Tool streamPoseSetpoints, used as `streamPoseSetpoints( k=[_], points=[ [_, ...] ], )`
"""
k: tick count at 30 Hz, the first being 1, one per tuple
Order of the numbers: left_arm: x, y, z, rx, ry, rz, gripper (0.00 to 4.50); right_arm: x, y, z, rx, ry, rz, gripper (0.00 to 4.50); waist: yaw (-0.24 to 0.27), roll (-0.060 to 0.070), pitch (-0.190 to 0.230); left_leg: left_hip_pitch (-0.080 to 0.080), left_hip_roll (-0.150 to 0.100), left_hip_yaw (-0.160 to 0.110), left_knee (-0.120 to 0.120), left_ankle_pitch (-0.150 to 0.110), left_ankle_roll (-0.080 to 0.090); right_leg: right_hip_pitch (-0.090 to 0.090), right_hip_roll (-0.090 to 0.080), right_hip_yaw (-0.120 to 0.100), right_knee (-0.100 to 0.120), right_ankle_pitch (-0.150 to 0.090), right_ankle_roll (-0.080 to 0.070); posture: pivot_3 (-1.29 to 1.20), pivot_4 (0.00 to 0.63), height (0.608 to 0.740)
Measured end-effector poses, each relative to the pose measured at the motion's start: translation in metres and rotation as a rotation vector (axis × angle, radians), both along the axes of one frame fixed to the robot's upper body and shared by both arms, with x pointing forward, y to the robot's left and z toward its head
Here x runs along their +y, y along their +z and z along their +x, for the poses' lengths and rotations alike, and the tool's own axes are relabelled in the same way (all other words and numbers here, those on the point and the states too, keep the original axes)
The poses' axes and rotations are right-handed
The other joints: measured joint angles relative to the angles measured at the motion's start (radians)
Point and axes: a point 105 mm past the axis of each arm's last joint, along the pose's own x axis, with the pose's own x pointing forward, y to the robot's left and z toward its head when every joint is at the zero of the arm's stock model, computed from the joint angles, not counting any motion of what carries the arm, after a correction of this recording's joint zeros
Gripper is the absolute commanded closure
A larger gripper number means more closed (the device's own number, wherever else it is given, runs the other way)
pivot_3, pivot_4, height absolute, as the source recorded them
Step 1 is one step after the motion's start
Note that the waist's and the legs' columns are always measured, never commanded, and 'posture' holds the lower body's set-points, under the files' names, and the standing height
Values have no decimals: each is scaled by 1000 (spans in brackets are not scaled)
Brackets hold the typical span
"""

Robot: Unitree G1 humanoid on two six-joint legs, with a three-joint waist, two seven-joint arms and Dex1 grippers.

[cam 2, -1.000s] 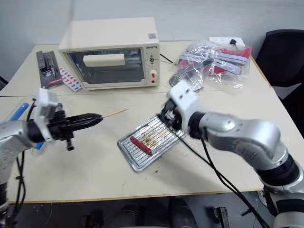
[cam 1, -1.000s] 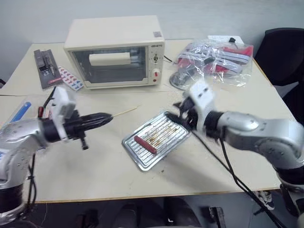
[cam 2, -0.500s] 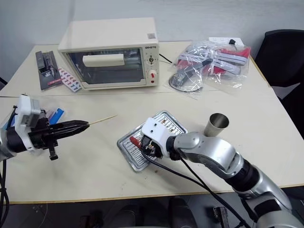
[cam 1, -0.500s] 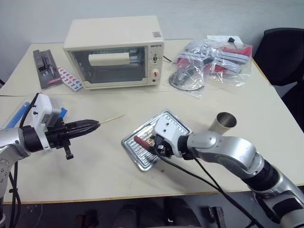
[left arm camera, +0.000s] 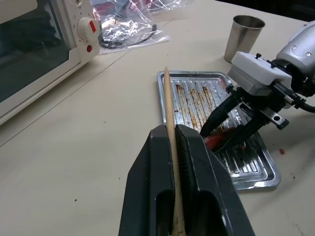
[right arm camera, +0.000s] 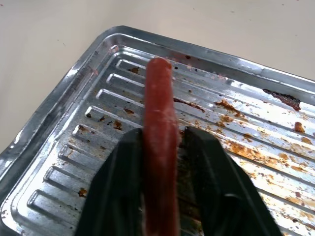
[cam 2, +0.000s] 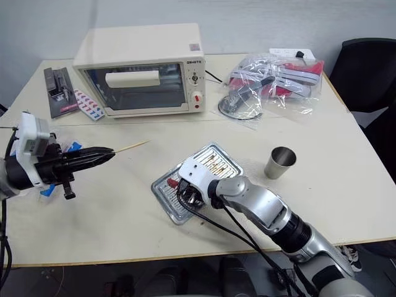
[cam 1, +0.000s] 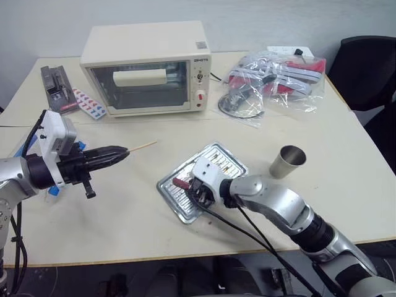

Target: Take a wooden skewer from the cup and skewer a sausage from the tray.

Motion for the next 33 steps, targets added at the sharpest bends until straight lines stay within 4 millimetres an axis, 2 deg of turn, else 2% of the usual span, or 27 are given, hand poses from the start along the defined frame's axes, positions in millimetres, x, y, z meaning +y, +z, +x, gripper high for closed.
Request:
streamPoseSetpoints(
  k=[9,10,12,17,20,22,23,26,29,32,33],
  points=[
    [-3,1,3,-12,-15,2,4500,-1,0,0,21,-17,16,3761,0,0,0,0,0,0,0,0,0,0,0,0,0,0,0,0,150,740],
    [-3,1,3,-13,-16,2,4500,-1,0,0,23,-18,17,4061,0,0,0,0,0,0,0,0,0,0,0,0,0,0,0,0,150,740],
    [-4,0,4,-9,-21,2,4500,0,1,0,28,-20,29,4271,0,0,0,0,0,0,0,0,0,0,0,0,1,0,0,0,150,740],
    [-5,0,4,-10,-25,3,4500,-1,1,0,34,-24,41,4271,0,0,0,0,0,0,0,0,0,0,0,0,1,0,0,0,150,740],
    [-6,-1,3,-5,-37,3,4500,-7,3,2,52,-28,44,4271,0,0,0,0,-1,0,0,0,0,0,0,0,1,0,0,0,150,740],
    [-8,-3,1,8,-60,10,4500,-17,7,2,76,-17,33,4271,1,0,0,0,-1,0,0,0,0,0,0,0,1,0,0,0,150,740],
    [-8,-3,1,15,-75,14,4500,-24,12,3,84,-3,25,4271,1,0,0,0,-1,0,1,0,0,0,-1,0,1,0,0,0,150,740],
    [-12,0,-2,39,-143,38,4500,-46,48,-1,80,97,8,4271,2,0,0,0,-1,0,1,0,0,0,-1,0,0,0,0,0,150,740],
    [-21,9,-9,56,-254,54,4500,-70,79,-17,129,224,-19,4271,2,0,0,0,-1,-1,-1,-1,1,0,-1,0,-1,0,0,0,150,740],
    [-33,10,-20,106,-399,71,4500,-94,105,-45,287,377,-25,4271,0,0,1,0,-1,0,-1,-1,2,1,-1,0,-1,0,0,0,150,740],
    [-34,10,-21,110,-409,72,4500,-95,108,-47,289,384,-24,4271,-2,0,1,0,-1,0,-1,-1,2,0,-1,1,-1,0,0,0,150,740]
  ],
)
